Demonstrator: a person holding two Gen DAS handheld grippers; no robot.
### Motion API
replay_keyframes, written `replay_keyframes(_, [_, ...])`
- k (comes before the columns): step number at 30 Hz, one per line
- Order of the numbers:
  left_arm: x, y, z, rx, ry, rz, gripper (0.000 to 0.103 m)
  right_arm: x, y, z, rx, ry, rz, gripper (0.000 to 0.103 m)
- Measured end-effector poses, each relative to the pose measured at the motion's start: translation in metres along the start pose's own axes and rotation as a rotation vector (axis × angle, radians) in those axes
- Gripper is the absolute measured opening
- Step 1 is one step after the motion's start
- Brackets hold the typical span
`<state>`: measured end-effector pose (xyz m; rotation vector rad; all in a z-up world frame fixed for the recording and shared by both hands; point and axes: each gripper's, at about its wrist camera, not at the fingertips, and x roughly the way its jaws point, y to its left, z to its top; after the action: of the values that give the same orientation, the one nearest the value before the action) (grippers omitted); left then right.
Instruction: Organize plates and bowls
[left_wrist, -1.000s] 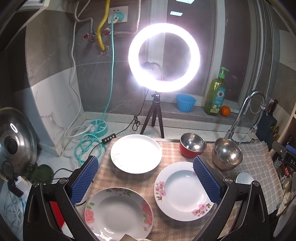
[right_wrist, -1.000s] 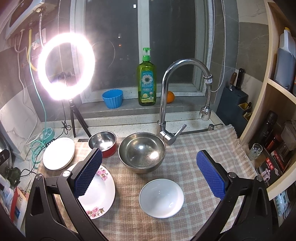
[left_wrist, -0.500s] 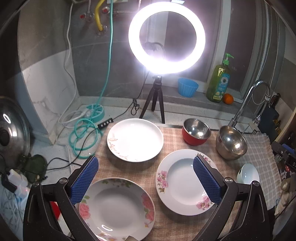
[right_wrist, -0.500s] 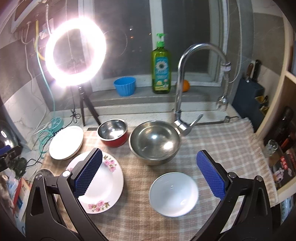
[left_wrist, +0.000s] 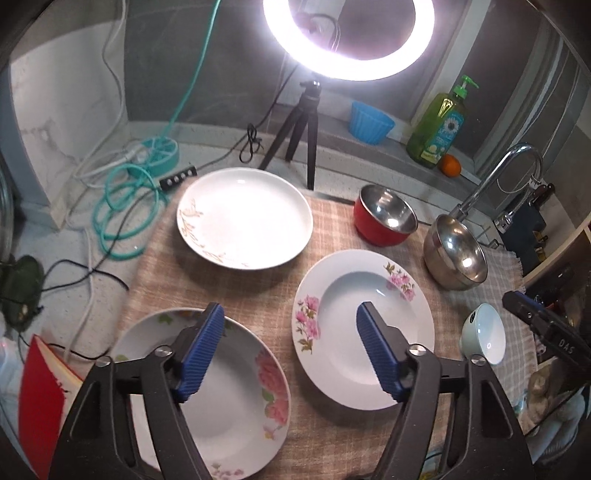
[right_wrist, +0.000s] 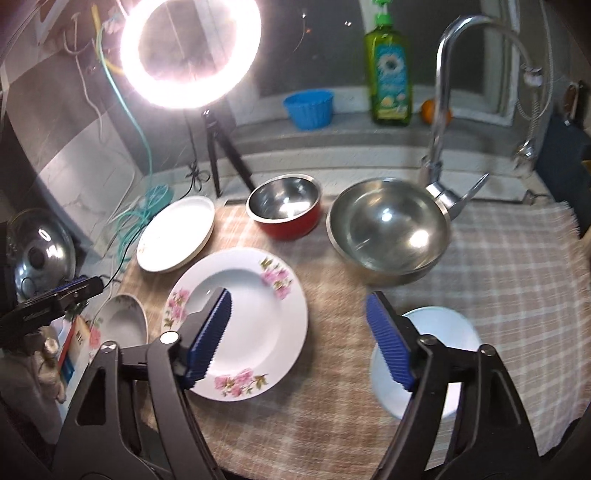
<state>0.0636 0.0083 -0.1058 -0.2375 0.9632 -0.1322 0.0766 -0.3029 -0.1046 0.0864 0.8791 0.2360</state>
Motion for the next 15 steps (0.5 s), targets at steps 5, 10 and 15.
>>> replay_keyframes(5, [0.023,0.003,0.001,-0.02,0.075,-0.05,0.056,0.032,0.0,-0.006,0.032,0.094,0.06,0.065])
replay_keyframes(10, [0.043,0.002,0.002,-0.016,0.125,-0.08,0.047,0.055,-0.005,-0.013,0.074,0.154,0.092,0.057])
replay_keyframes(15, [0.065,0.004,0.004,-0.034,0.174,-0.097,0.038,0.075,-0.004,-0.016,0.068,0.205,0.087,0.049])
